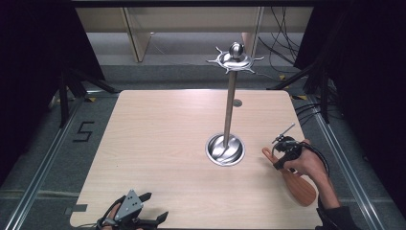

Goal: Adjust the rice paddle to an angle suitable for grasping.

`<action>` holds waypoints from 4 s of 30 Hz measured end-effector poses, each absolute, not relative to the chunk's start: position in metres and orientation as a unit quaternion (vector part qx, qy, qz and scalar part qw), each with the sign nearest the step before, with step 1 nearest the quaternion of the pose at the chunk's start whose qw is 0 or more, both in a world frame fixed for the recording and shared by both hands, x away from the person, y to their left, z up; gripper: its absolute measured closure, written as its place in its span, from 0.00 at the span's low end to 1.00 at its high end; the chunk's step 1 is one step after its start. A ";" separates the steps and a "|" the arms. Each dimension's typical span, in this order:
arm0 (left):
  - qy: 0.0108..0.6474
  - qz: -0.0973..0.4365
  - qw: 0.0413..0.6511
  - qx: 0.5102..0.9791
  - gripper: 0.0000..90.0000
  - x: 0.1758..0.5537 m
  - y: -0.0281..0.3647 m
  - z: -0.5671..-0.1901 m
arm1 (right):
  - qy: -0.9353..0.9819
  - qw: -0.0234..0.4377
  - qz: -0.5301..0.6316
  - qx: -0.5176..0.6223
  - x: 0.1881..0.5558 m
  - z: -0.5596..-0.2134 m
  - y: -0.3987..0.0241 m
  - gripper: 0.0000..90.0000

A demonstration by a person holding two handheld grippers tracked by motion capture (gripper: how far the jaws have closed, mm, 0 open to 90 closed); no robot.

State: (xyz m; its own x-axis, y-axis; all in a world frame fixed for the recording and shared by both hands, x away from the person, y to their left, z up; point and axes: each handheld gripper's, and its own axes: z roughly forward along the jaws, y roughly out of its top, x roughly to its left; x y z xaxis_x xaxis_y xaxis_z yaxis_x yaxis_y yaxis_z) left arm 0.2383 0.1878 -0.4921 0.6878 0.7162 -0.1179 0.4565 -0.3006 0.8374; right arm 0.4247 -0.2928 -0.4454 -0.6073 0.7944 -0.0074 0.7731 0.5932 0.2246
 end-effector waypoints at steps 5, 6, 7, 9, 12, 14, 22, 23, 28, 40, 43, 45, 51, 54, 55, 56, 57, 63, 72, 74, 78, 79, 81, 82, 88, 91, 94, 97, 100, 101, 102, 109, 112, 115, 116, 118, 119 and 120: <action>0.375 0.139 0.460 0.793 0.17 0.238 0.188 -0.493 | 0.880 0.082 0.150 0.444 0.414 -0.430 -0.300 0.74; 0.378 0.139 0.460 0.791 0.17 0.238 0.188 -0.493 | 0.874 0.091 0.176 0.445 0.409 -0.426 -0.303 0.74; 0.378 0.139 0.460 0.792 0.17 0.238 0.187 -0.493 | 0.874 0.091 0.176 0.445 0.409 -0.426 -0.303 0.74; 0.377 0.134 0.463 0.791 0.17 0.238 0.187 -0.494 | 0.868 0.102 0.188 0.448 0.403 -0.421 -0.306 0.75; 0.378 0.122 0.468 0.789 0.17 0.239 0.189 -0.493 | 0.863 0.120 0.227 0.435 0.393 -0.411 -0.311 0.75; 0.377 0.127 0.466 0.790 0.17 0.239 0.189 -0.493 | 0.860 0.121 0.233 0.437 0.390 -0.408 -0.311 0.75; 0.374 0.131 0.465 0.791 0.17 0.239 0.189 -0.493 | 0.850 0.152 0.279 0.420 0.381 -0.393 -0.308 0.75; 0.377 0.131 0.465 0.790 0.17 0.239 0.189 -0.493 | 0.856 0.147 0.265 0.419 0.380 -0.387 -0.308 0.75; 0.377 0.133 0.464 0.790 0.17 0.238 0.189 -0.493 | 0.845 0.159 0.297 0.416 0.378 -0.377 -0.303 0.75; 0.380 0.133 0.468 0.786 0.17 0.238 0.188 -0.493 | 0.824 0.187 0.368 0.387 0.378 -0.346 -0.288 0.75; 0.377 0.135 0.462 0.791 0.17 0.238 0.189 -0.492 | 0.821 0.186 0.381 0.383 0.377 -0.339 -0.284 0.75; 0.379 0.132 0.468 0.787 0.17 0.238 0.188 -0.492 | 0.817 0.188 0.391 0.379 0.377 -0.334 -0.281 0.75; 0.379 0.132 0.469 0.787 0.17 0.238 0.188 -0.493 | 0.813 0.192 0.413 0.364 0.374 -0.323 -0.275 0.75; 0.378 0.135 0.462 0.791 0.17 0.239 0.189 -0.492 | 0.806 0.203 0.428 0.354 0.373 -0.317 -0.274 0.75; 0.380 0.133 0.466 0.788 0.17 0.238 0.189 -0.492 | 0.807 0.199 0.429 0.353 0.372 -0.313 -0.274 0.75; 0.380 0.133 0.469 0.786 0.17 0.238 0.188 -0.493 | 0.808 0.200 0.431 0.349 0.372 -0.311 -0.274 0.75; 0.379 0.132 0.468 0.787 0.17 0.238 0.188 -0.493 | 0.805 0.206 0.436 0.345 0.371 -0.307 -0.272 0.75; 0.370 0.137 0.463 0.794 0.17 0.239 0.189 -0.492 | 0.807 0.212 0.440 0.332 0.369 -0.296 -0.270 0.75; 0.379 0.132 0.469 0.787 0.17 0.238 0.188 -0.493 | 0.795 0.226 0.464 0.319 0.364 -0.279 -0.266 0.75; 0.377 0.134 0.465 0.790 0.17 0.238 0.189 -0.493 | 0.796 0.229 0.467 0.311 0.364 -0.275 -0.265 0.75; 0.376 0.133 0.465 0.790 0.17 0.238 0.189 -0.493 | 0.792 0.234 0.473 0.306 0.362 -0.264 -0.262 0.75; 0.377 0.132 0.465 0.790 0.17 0.238 0.189 -0.493 | 0.790 0.239 0.476 0.303 0.362 -0.261 -0.261 0.75; 0.377 0.135 0.462 0.792 0.17 0.239 0.189 -0.492 | 0.790 0.243 0.478 0.298 0.362 -0.256 -0.260 0.75; 0.377 0.133 0.464 0.790 0.17 0.239 0.189 -0.492 | 0.788 0.242 0.480 0.300 0.361 -0.252 -0.259 0.75; 0.380 0.132 0.469 0.786 0.17 0.238 0.188 -0.492 | 0.783 0.251 0.488 0.293 0.359 -0.235 -0.253 0.74; 0.380 0.132 0.468 0.786 0.17 0.238 0.188 -0.492 | 0.781 0.252 0.490 0.292 0.359 -0.232 -0.250 0.75; 0.378 0.130 0.468 0.788 0.17 0.238 0.188 -0.493 | 0.780 0.252 0.494 0.290 0.359 -0.229 -0.249 0.74; 0.380 0.131 0.468 0.787 0.17 0.238 0.189 -0.492 | 0.782 0.252 0.492 0.288 0.362 -0.227 -0.246 0.74; 0.379 0.131 0.469 0.787 0.17 0.238 0.188 -0.493 | 0.776 0.261 0.497 0.288 0.366 -0.225 -0.245 0.74; 0.379 0.131 0.469 0.787 0.17 0.238 0.188 -0.493 | 0.778 0.258 0.495 0.287 0.366 -0.224 -0.245 0.75; 0.379 0.131 0.469 0.787 0.17 0.238 0.188 -0.492 | 0.778 0.258 0.495 0.287 0.366 -0.224 -0.245 0.75; 0.369 0.135 0.466 0.793 0.17 0.239 0.190 -0.491 | 0.780 0.261 0.493 0.285 0.372 -0.219 -0.240 0.74; 0.365 0.137 0.465 0.795 0.17 0.239 0.190 -0.492 | 0.783 0.251 0.488 0.291 0.375 -0.220 -0.236 0.75; 0.366 0.138 0.465 0.794 0.17 0.239 0.190 -0.492 | 0.782 0.257 0.491 0.286 0.379 -0.221 -0.234 0.74; 0.366 0.138 0.465 0.794 0.17 0.239 0.190 -0.492 | 0.782 0.257 0.491 0.286 0.379 -0.221 -0.234 0.74; 0.368 0.140 0.461 0.795 0.17 0.238 0.190 -0.491 | 0.786 0.249 0.486 0.290 0.382 -0.221 -0.231 0.74; 0.365 0.138 0.466 0.794 0.17 0.239 0.190 -0.491 | 0.786 0.249 0.486 0.290 0.382 -0.221 -0.231 0.74; 0.367 0.140 0.464 0.794 0.17 0.239 0.190 -0.491 | 0.785 0.252 0.488 0.287 0.383 -0.221 -0.231 0.74</action>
